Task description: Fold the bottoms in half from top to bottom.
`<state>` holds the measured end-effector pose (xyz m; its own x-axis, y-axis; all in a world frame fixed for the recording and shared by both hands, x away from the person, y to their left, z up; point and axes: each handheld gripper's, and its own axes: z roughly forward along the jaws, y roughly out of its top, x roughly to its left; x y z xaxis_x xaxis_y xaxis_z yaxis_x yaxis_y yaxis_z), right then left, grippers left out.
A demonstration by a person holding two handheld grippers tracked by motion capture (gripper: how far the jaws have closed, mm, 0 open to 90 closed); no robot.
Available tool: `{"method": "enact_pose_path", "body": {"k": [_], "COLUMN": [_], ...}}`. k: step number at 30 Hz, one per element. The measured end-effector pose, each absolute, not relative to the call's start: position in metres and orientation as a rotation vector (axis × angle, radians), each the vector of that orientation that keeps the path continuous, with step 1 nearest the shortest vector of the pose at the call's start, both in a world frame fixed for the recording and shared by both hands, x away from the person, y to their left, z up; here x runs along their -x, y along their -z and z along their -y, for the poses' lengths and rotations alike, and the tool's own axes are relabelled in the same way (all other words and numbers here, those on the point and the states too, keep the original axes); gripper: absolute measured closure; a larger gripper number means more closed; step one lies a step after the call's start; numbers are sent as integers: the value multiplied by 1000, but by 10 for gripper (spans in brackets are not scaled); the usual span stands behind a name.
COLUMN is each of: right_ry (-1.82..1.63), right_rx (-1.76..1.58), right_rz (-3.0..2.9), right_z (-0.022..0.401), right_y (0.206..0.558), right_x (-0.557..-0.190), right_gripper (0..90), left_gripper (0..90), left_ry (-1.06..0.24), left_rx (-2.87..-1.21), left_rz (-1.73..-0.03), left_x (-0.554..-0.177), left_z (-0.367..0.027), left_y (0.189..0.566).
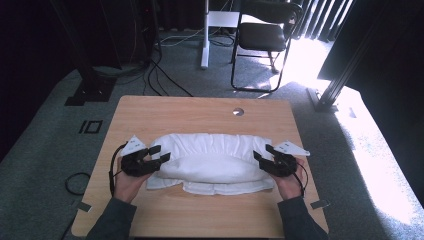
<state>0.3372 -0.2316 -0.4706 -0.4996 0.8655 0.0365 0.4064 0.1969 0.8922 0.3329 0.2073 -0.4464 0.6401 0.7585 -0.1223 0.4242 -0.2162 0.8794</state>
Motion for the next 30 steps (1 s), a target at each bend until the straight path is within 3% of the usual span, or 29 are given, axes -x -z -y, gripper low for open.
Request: {"method": "enact_pose_path", "body": {"k": [9, 16, 22, 30], "right_ry": [-1251, -1227, -1149, -1109], "right_rx": [-1223, -1258, -1319, -1336], "right_rz": [-2021, -2036, -2083, -2133], "right_z": [198, 179, 173, 180], "right_y": [474, 483, 511, 540], "right_x": [-379, -406, -416, -399], "right_gripper": [371, 347, 322, 303], "left_gripper": [492, 481, 478, 479], "left_ry": [-338, -366, -336, -368], "left_rx": [-1828, -1877, -1900, -1933], "left_rz": [-998, -1001, -1078, -1106], "left_x": [-375, -393, -400, -379], "left_z": [-156, -125, -125, -140], "left_y": [450, 459, 492, 528]}}
